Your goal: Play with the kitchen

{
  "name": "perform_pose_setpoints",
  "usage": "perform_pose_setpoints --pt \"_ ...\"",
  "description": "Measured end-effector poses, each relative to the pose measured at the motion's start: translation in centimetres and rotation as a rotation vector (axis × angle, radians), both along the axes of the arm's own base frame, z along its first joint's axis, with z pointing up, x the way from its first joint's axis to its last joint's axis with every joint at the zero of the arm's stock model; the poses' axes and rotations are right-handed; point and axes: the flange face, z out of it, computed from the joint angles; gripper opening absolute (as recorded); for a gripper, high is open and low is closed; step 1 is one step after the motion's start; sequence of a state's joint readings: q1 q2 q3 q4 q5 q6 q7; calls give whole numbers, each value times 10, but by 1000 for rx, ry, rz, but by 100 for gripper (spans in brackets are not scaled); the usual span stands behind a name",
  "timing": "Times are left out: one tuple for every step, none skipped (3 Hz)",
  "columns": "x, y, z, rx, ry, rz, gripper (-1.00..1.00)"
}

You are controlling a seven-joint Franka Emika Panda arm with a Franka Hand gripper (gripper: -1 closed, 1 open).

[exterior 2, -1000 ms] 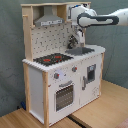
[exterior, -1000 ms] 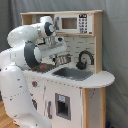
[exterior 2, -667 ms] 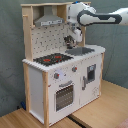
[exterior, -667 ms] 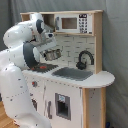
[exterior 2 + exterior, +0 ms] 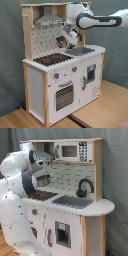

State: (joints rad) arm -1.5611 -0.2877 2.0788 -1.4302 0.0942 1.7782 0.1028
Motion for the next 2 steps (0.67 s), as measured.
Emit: perform_pose_setpoints --pt "1 24 -9 52 -35 31 -100" --pt "3 49 -13 90 -58 64 -100"
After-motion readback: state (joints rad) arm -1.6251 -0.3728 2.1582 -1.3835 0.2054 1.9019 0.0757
